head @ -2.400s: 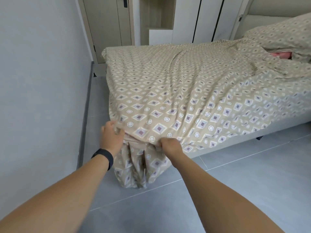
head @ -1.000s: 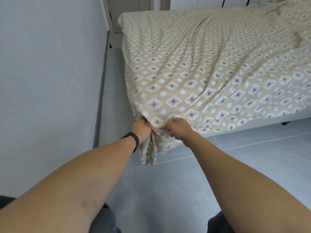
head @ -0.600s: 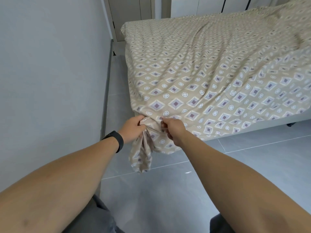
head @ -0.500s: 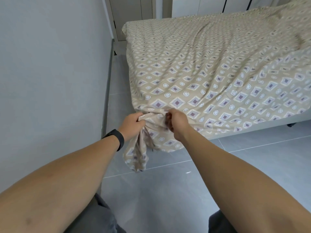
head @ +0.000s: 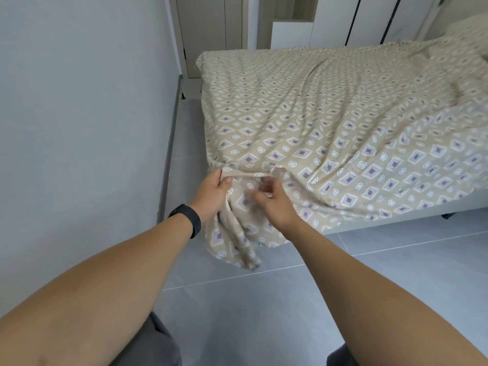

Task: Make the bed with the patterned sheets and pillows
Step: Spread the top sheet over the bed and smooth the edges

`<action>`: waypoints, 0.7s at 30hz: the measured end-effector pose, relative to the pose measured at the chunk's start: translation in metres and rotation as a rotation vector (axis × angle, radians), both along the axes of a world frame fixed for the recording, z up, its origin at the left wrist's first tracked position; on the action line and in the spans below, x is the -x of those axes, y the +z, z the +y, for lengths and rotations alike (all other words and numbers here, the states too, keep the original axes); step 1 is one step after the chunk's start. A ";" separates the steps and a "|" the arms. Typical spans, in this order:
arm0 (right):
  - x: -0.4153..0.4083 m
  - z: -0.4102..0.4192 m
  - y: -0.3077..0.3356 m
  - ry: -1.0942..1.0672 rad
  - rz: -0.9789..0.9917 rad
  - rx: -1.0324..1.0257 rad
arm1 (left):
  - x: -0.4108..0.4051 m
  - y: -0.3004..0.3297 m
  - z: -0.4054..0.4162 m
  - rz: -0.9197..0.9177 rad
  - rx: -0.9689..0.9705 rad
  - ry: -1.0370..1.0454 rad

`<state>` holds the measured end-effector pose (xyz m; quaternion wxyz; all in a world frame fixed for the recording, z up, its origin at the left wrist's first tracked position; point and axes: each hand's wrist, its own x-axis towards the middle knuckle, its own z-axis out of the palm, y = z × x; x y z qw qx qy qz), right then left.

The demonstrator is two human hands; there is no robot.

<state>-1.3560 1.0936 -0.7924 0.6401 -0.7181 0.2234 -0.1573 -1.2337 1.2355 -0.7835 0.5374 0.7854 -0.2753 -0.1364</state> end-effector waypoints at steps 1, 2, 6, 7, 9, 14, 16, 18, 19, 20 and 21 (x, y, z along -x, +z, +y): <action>-0.001 0.007 -0.008 0.054 0.092 0.059 | -0.002 -0.002 0.000 0.005 -0.030 -0.011; -0.002 0.012 -0.018 0.078 0.185 0.172 | 0.000 -0.003 0.000 0.012 -0.064 -0.055; -0.005 0.017 -0.032 0.191 0.482 0.908 | 0.001 -0.013 0.002 0.114 -0.119 -0.209; -0.004 0.018 -0.036 0.269 0.490 1.004 | -0.001 -0.015 0.005 0.145 -0.118 -0.202; 0.000 0.020 -0.044 0.419 0.507 1.107 | -0.006 -0.019 0.012 0.165 -0.175 -0.214; -0.001 0.015 -0.060 0.454 0.502 1.307 | -0.012 -0.032 0.027 0.063 -0.683 -0.418; -0.002 0.020 -0.061 0.479 0.503 1.243 | -0.011 -0.039 0.026 0.035 -0.800 -0.404; 0.001 0.027 -0.064 0.496 0.493 1.211 | -0.005 -0.044 0.023 -0.014 -0.936 -0.423; 0.002 0.029 -0.066 0.487 0.477 1.203 | -0.002 -0.047 0.020 -0.036 -0.973 -0.418; 0.003 0.031 -0.069 0.477 0.462 1.194 | 0.001 -0.049 0.018 -0.052 -1.005 -0.427; 0.005 0.031 -0.072 0.471 0.453 1.179 | 0.003 -0.053 0.016 -0.045 -1.039 -0.423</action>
